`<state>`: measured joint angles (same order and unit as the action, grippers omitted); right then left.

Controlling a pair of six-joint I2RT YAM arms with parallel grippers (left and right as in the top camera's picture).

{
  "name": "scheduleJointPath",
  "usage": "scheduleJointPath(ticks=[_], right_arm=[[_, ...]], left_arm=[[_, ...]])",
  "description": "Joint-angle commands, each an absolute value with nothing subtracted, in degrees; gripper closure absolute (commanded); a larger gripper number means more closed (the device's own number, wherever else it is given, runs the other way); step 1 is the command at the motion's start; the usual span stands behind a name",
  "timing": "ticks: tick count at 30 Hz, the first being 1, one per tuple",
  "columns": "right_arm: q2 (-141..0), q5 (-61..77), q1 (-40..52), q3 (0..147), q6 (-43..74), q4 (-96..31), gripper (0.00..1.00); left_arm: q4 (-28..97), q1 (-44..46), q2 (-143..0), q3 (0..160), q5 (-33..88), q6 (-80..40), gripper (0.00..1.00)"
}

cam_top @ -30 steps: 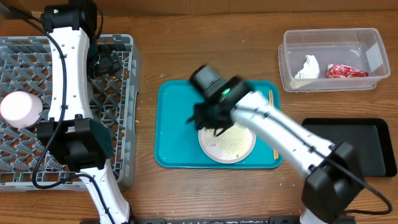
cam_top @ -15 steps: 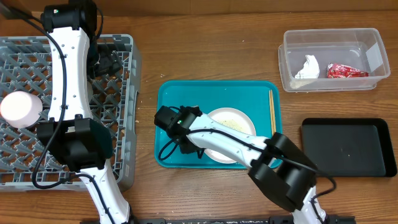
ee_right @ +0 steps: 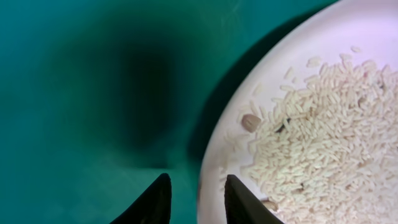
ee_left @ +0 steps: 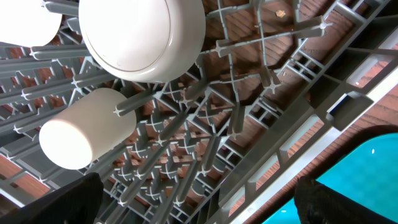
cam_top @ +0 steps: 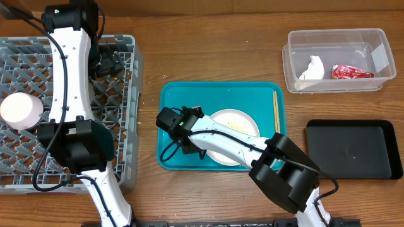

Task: Sort waste into correct bins and load items into the dishwasher
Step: 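Lift the rice plate and carry it right over the black tray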

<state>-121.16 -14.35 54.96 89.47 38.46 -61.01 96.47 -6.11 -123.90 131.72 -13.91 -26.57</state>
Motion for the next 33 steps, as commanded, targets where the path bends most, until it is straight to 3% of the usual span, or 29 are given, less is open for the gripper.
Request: scheduleJointPath(ticks=[1, 4, 17, 20, 33], right_arm=[[-121.4, -14.1, 55.8, 90.0, 38.7, -60.4, 0.71], [-122.0, -14.1, 55.9, 90.0, 38.9, -60.4, 0.78], [-123.6, -15.1, 55.9, 90.2, 38.6, -63.2, 0.83], [-123.6, -15.6, 55.9, 91.0, 38.6, -65.1, 0.96], [-123.6, -24.4, 55.7, 97.8, 39.8, -77.2, 0.96]], left_arm=[[96.6, -6.0, -124.4, 132.1, -13.9, -25.9, 0.00], [96.6, -6.0, -124.4, 132.1, -13.9, -25.9, 0.00], [96.6, -6.0, -124.4, 132.1, -13.9, -25.9, 0.00], [96.6, -6.0, -124.4, 132.1, -13.9, -25.9, 0.00], [96.6, -6.0, -124.4, 132.1, -13.9, -25.9, 0.00]])
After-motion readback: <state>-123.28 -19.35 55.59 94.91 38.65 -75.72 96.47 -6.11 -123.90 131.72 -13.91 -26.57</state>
